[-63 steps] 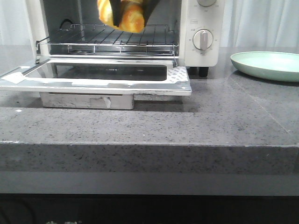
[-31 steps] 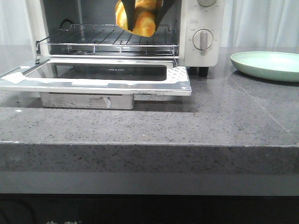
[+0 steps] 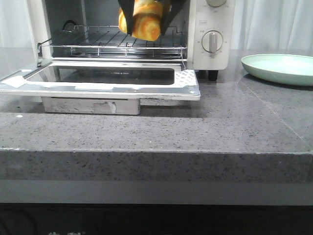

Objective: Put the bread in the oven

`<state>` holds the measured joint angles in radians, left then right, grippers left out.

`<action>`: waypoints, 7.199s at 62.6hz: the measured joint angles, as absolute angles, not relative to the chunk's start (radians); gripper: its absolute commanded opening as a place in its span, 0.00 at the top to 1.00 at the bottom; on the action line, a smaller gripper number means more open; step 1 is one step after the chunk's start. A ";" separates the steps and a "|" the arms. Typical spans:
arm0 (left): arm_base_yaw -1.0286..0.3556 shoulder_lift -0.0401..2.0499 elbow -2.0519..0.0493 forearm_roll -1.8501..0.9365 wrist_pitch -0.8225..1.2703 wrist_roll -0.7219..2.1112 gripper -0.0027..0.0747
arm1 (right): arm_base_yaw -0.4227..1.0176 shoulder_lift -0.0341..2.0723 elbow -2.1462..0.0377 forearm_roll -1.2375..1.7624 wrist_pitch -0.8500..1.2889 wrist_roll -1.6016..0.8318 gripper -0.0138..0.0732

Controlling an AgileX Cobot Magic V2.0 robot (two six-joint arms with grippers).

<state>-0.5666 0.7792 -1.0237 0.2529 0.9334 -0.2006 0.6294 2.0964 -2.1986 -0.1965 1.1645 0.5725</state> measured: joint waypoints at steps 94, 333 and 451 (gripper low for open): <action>-0.567 0.779 -1.024 0.254 0.933 -0.201 0.99 | 0.581 1.209 -1.235 -0.304 1.037 0.424 0.17; -0.035 -0.006 0.007 -0.080 -0.015 -0.033 0.99 | 0.541 0.768 -0.995 -0.164 0.919 0.169 0.92; -0.066 -0.006 0.007 -0.068 -0.015 -0.033 0.99 | 0.030 0.058 -0.118 0.050 0.250 0.169 0.92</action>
